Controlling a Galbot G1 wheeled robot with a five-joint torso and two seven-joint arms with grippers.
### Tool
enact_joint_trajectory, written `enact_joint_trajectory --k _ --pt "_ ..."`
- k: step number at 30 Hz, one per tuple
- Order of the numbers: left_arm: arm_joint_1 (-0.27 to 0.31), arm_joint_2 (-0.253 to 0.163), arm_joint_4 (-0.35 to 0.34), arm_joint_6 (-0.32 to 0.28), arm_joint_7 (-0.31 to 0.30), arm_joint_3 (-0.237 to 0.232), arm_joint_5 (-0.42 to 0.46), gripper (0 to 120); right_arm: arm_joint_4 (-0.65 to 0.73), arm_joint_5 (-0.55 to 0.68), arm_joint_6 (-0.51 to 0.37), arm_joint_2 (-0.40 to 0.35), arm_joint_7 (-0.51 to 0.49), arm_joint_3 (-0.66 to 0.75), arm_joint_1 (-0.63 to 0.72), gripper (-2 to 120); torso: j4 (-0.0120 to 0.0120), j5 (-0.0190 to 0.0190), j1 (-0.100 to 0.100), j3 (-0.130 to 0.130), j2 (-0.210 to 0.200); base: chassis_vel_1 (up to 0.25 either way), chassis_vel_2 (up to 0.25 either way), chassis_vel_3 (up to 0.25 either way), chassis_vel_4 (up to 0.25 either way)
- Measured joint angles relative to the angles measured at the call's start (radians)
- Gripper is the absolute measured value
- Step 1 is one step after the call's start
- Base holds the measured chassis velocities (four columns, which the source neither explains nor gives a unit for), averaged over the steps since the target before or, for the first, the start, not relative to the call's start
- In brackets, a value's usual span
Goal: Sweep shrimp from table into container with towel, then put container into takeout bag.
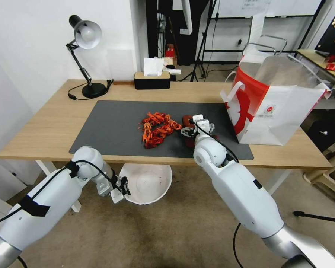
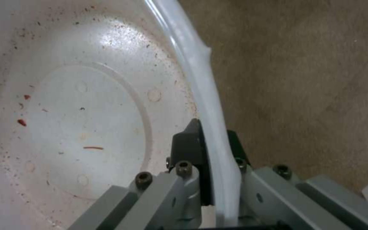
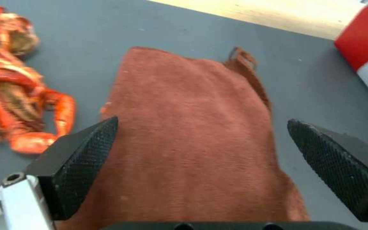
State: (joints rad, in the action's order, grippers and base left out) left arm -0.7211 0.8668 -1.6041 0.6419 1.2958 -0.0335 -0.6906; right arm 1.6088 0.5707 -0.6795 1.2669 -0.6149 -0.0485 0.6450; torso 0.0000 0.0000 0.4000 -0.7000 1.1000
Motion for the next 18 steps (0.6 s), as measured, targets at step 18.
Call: enact_joint_trajectory --k 18 --pt "-0.008 -0.02 0.01 0.01 -0.007 0.008 0.019 0 0.011 0.073 -0.004 0.001 -0.005 0.012 0.024 87 0.0001 0.0 0.0 0.0 0.0 0.0 0.0 0.0 0.0"
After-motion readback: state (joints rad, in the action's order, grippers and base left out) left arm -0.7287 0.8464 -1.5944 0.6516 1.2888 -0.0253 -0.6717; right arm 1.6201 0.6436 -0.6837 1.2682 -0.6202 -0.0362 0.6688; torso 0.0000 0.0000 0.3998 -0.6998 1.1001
